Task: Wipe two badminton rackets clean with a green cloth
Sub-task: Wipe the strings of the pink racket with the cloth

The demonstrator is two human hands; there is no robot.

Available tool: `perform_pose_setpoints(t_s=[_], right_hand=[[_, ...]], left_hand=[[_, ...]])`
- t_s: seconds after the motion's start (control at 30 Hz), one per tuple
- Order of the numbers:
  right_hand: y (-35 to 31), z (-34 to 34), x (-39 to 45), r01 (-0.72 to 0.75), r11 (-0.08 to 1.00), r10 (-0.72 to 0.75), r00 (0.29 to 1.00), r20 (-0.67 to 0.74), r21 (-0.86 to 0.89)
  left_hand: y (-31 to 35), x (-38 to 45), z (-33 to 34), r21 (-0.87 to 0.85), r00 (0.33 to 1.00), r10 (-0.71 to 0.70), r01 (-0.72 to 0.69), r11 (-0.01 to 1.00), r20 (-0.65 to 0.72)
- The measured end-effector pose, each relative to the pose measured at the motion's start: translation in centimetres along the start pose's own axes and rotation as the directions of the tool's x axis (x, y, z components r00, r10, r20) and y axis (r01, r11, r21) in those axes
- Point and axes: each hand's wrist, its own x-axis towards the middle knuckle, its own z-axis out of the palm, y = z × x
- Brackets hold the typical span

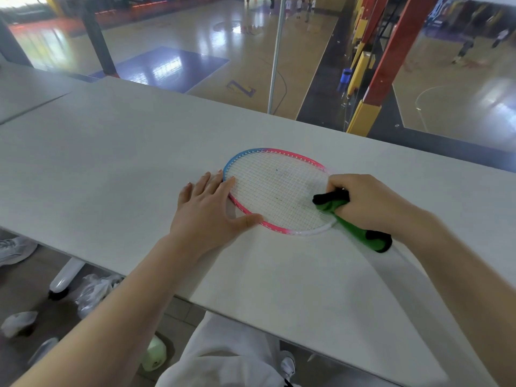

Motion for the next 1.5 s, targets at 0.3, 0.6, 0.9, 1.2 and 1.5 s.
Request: perform_pose_setpoints(t_s=[0.3, 0.6, 0.9, 1.2, 1.5], right_hand=[[-2.1, 1.7, 3.1, 0.085, 0.992, -0.077, 0.994, -0.080, 0.096], [-9.1, 4.2, 10.0, 0.223, 0.965, -0.203, 0.968, -0.148, 0.136], [-8.9, 3.9, 10.7, 0.203, 0.975, -0.196, 0.977, -0.086, 0.093], [-3.3, 1.7, 5.8, 0.073, 0.994, -0.070, 0.997, -0.029, 0.082], [0.0, 0.4, 0.9, 0.056, 0.998, -0.055, 0.998, -0.040, 0.029]], left_hand=[[0.0, 0.0, 0.0, -0.006, 1.000, 0.005, -0.005, 1.000, -0.007], [-0.2, 0.2, 0.4, -0.010, 0.999, 0.014, -0.015, 1.000, -0.043], [-0.1, 0.2, 0.5, -0.004, 0.999, 0.009, -0.009, 1.000, -0.034], [0.0, 0.0, 0.3, -0.011, 1.000, 0.003, -0.003, 1.000, -0.023], [0.2, -0.2, -0.1, -0.012, 1.000, -0.012, 0.012, 1.000, -0.004]])
